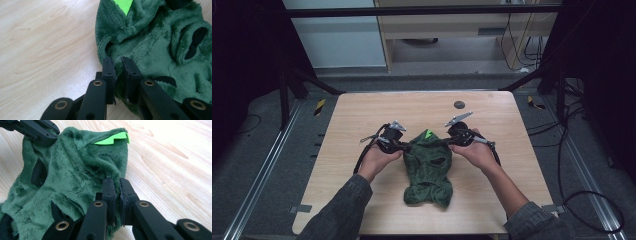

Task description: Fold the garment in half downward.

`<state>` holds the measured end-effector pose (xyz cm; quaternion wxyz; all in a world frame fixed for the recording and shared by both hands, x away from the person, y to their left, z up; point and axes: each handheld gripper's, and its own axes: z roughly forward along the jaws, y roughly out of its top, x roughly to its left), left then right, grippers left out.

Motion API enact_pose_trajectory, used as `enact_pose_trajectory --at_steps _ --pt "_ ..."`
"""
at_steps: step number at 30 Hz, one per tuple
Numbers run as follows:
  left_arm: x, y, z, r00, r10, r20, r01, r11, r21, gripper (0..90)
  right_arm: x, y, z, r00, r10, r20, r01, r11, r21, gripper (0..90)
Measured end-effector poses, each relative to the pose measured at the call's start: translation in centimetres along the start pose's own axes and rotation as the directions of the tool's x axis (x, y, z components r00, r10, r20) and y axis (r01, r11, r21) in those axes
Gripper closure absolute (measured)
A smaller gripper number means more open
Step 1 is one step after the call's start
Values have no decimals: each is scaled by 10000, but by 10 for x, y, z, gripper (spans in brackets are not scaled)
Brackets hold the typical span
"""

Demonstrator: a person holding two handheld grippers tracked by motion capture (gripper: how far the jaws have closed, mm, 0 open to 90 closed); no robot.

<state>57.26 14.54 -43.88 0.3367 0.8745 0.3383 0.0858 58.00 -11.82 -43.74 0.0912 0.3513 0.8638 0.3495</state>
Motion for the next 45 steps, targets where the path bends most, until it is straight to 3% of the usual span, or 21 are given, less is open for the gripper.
enact_pose_trajectory --at_steps 23,45 --pt "8 24 -17 9989 93 -458 -109 9993 -349 808 -4 27 -16 9988 -263 412 280 9987 -417 843" --pt "16 39 -25 9971 87 -757 -133 9981 -602 806 -6 45 -19 9956 -526 777 570 9969 -549 841"
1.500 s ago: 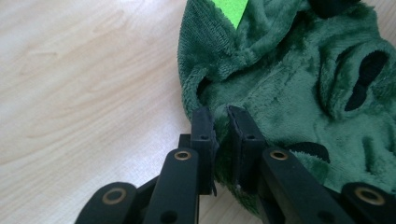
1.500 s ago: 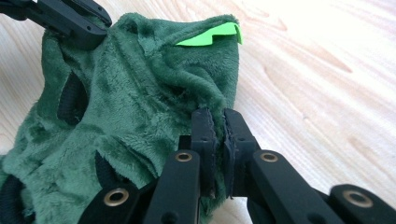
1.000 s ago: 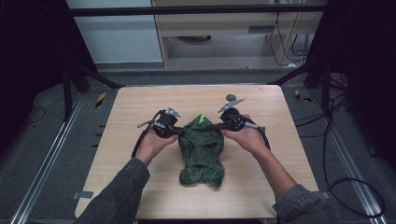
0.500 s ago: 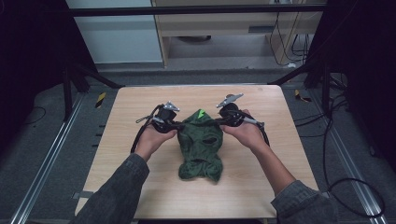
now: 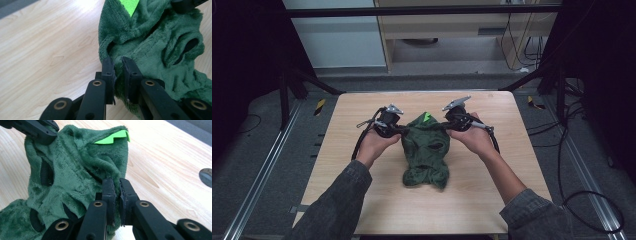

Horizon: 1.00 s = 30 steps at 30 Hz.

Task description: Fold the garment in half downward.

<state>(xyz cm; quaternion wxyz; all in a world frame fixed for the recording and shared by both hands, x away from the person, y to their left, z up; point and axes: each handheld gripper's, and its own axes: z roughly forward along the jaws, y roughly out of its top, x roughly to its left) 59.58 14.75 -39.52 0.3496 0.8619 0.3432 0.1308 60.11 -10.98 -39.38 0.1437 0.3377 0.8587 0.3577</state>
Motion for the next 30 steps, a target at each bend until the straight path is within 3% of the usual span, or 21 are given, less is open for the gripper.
enact_pose_trajectory --at_steps 23,30 --pt "10 11 -6 9993 -182 -341 170 9992 -366 802 -4 20 2 9993 -100 349 105 9998 -151 838" --pt "8 8 -8 9990 100 -434 -112 9995 -293 799 -2 19 2 9990 -222 400 231 9995 -216 835"
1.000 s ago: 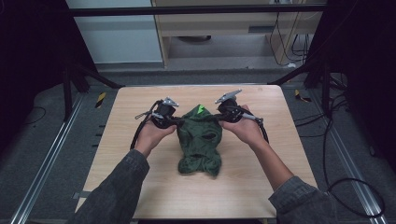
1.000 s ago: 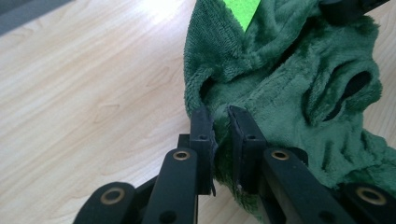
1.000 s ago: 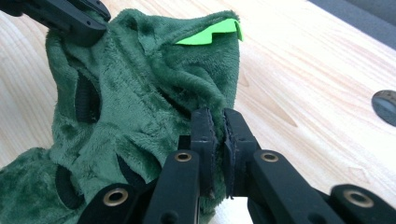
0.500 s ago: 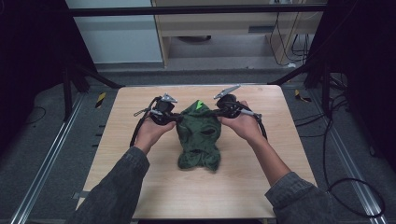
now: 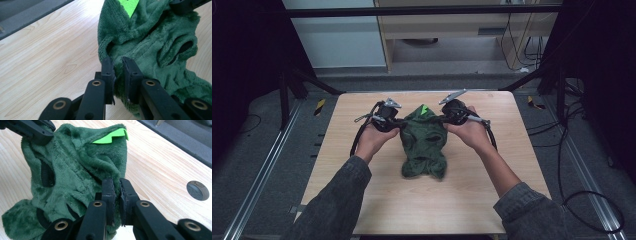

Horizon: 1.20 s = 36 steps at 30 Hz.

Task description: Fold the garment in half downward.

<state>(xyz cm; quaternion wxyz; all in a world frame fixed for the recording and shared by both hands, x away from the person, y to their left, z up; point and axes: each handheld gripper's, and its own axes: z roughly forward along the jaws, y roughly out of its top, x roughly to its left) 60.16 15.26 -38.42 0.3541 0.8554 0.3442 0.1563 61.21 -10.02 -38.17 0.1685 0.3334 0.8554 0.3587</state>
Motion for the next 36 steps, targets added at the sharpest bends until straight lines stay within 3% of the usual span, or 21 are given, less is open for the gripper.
enact_pose_trajectory --at_steps 5,14,25,36 --pt "-6 -11 -2 9999 107 86 -106 9999 -17 794 6 -11 -4 9998 -173 20 173 9998 -69 832" --pt "-23 -33 -6 9988 457 172 -459 9989 75 799 28 -34 -10 9982 -596 -61 595 9981 -132 827" --pt "-34 -53 -9 9980 487 413 -489 9988 27 799 47 -53 -13 9949 -968 -287 964 9952 -140 816" --pt "-47 -70 -11 9967 497 637 -494 9988 -62 789 59 -71 -15 9943 -952 -490 946 9954 -153 803"
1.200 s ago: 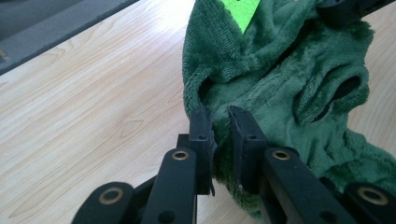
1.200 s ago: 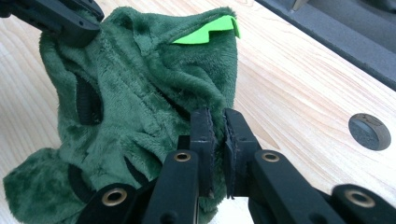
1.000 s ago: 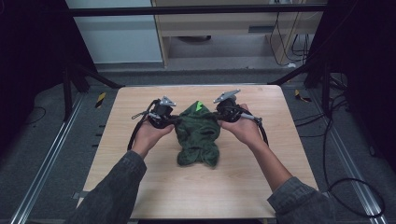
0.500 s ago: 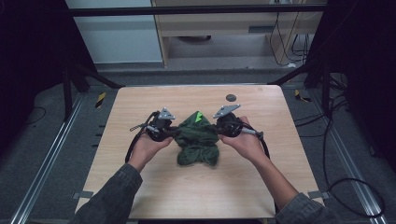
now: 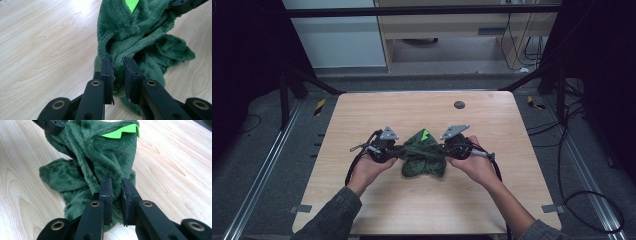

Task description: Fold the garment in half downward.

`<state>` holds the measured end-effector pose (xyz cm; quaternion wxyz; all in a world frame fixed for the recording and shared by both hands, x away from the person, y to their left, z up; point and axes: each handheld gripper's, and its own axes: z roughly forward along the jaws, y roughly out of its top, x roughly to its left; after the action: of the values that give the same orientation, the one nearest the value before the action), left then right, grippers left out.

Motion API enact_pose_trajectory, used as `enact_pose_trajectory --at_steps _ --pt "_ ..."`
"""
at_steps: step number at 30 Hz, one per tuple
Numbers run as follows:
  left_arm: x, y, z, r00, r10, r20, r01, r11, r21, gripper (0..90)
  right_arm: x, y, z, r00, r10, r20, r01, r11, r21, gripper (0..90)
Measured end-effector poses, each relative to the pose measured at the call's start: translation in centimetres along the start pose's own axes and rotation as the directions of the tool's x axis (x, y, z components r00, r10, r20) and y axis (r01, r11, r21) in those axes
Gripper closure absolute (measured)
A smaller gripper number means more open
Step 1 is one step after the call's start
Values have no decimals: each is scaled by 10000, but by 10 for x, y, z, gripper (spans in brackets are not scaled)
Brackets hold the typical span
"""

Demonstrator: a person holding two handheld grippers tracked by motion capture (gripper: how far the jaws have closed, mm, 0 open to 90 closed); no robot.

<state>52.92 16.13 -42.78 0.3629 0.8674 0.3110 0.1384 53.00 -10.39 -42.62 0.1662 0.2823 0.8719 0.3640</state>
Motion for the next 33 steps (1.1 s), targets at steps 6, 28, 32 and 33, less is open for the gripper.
enact_pose_trajectory --at_steps 6,28,32,33 --pt "-4 -3 -1 10000 82 36 -82 10000 -14 785 3 -5 0 9999 -4 -107 4 10000 7 799" --pt "-24 -35 -1 9997 34 260 -27 9996 -277 758 24 -28 -5 9988 -70 -479 73 10000 55 759" --pt "-26 -42 -1 9999 -72 123 77 9992 -390 706 27 -31 -6 9987 -57 -503 59 10000 39 740" --pt "-26 -42 -1 9999 -72 123 77 9992 -390 687 27 -31 -6 9987 -57 -503 59 10000 39 740"
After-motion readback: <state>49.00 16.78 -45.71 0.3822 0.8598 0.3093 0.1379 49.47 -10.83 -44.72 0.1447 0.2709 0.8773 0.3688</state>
